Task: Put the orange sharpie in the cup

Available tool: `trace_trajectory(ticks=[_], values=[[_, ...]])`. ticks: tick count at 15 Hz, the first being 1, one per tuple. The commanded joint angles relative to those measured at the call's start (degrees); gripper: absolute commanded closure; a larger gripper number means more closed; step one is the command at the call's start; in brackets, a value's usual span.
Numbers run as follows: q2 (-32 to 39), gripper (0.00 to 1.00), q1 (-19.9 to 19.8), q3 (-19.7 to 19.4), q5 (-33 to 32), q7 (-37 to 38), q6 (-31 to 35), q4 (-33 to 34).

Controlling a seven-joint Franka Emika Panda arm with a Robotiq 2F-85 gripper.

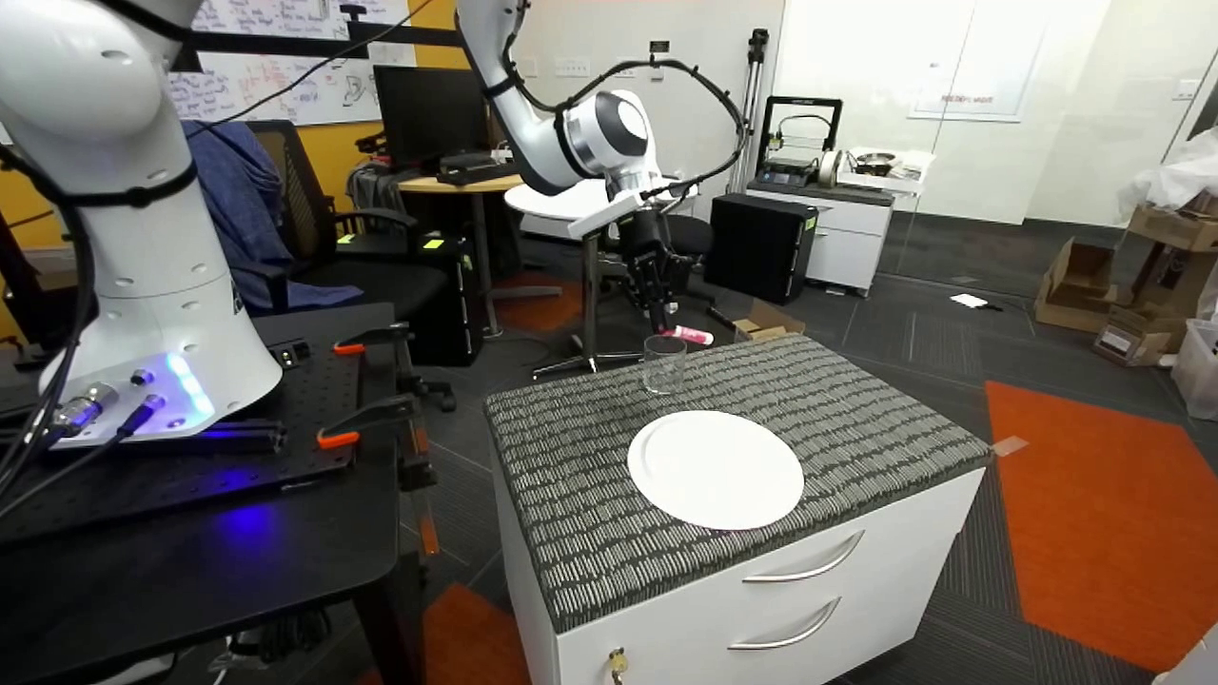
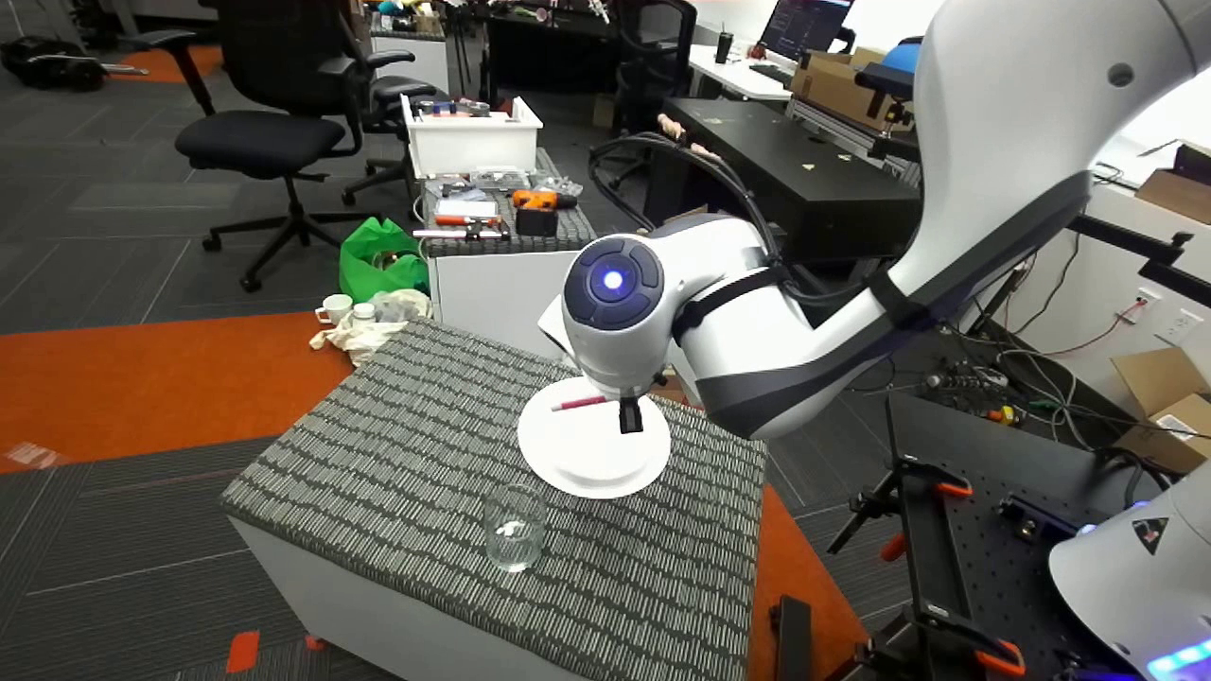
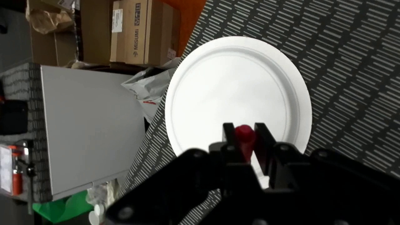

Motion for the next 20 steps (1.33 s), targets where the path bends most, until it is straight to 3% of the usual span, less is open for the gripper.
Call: trace_trajectory(ticks=[1,10,20], values=[[1.08,0.95,-5.24,6.27,-2.05,-8.64,-3.34,4.01],[5.51,0.95,-8.5,13.54,-2.29,-22.24,-8.7,12.04],[12.4,0.95,-9.38,17.43,2.22,-30.49,-16.47,21.31]])
